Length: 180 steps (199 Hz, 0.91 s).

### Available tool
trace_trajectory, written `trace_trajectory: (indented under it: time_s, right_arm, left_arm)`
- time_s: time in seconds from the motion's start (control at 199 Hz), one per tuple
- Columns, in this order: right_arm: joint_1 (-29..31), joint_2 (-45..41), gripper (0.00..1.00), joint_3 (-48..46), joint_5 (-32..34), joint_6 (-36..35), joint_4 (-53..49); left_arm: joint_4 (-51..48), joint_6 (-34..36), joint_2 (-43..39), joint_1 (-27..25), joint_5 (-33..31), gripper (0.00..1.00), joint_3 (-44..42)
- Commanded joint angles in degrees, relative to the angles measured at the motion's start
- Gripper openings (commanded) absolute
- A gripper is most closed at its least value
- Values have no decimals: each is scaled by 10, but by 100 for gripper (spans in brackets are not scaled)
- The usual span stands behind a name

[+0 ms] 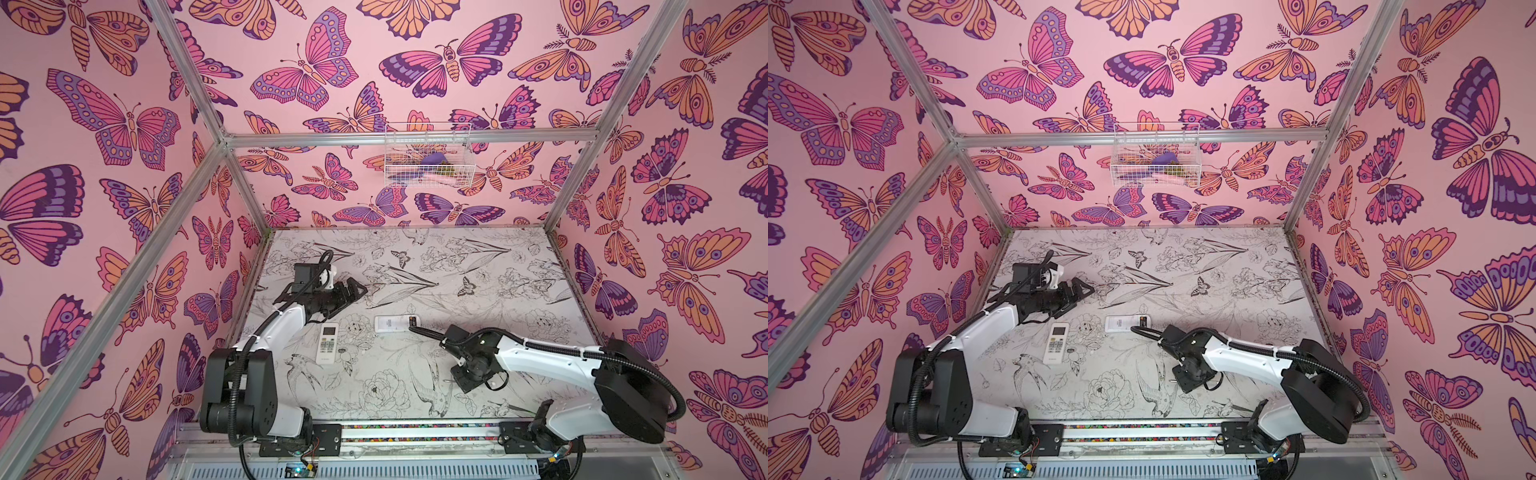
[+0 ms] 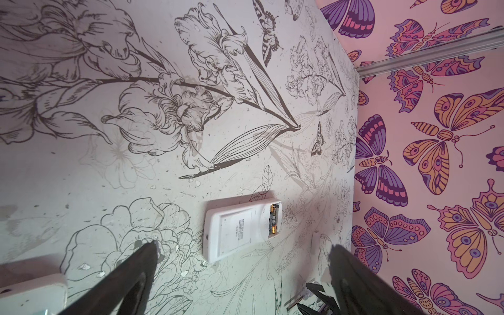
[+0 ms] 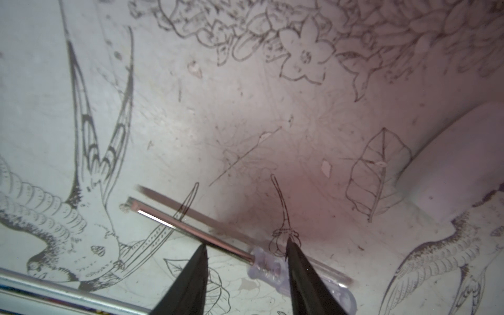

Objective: Unload the batteries from the remote control
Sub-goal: 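Lower the right gripper onto the clear-handled screwdriver and close on it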

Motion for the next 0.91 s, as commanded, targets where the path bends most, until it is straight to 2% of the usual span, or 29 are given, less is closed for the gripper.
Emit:
trace_trajectory:
  time_s: [0.0, 0.901]
  right_arm:
    - [5, -2, 46, -2, 11, -3, -1]
    - [4, 35, 20, 12, 21, -20, 2]
  left_arm:
    - [-11, 7, -6, 5, 3, 100, 6]
    - [-11, 7, -11, 12, 5, 100, 6]
